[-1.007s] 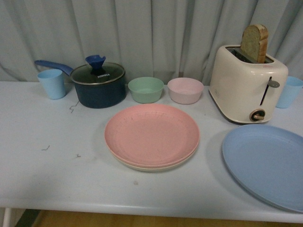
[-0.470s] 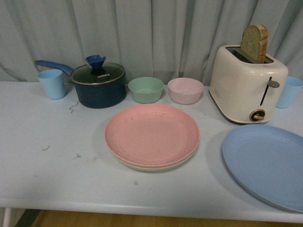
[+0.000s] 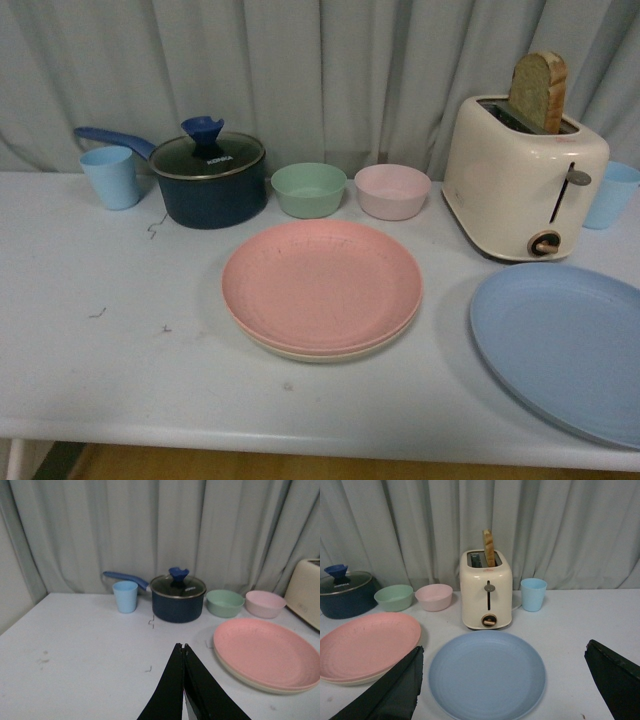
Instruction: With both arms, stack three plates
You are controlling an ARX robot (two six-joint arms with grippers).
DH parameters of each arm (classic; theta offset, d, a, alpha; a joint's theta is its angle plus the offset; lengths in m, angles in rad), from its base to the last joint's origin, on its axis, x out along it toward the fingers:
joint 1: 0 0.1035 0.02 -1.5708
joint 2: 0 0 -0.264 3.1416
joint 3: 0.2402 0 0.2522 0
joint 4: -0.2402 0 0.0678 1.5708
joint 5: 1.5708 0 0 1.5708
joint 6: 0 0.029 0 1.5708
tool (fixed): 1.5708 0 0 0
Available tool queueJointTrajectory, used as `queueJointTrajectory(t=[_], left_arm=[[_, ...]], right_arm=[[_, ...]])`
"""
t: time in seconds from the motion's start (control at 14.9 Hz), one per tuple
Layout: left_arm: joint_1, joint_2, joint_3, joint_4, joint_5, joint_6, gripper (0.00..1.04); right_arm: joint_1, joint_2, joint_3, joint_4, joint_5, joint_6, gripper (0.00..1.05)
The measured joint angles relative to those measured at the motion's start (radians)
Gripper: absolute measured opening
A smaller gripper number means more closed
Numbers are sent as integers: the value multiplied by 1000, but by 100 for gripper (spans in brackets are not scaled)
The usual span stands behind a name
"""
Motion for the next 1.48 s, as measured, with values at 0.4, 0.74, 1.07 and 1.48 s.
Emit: queueJointTrajectory(t=[0.4, 0.74, 1.07, 1.48], left_arm=[[0, 0, -4, -19, -1, 0, 45], [0, 0, -4, -19, -1, 0, 94], [0, 0, -4, -19, -1, 0, 98], [0, 0, -4, -19, -1, 0, 98]], right_arm=[[0, 0, 0, 1, 0, 0, 98], [0, 0, 0, 1, 0, 0, 98], [-325, 323, 30, 385, -533, 195, 98], [-512, 1426, 610, 722, -316, 392, 98]])
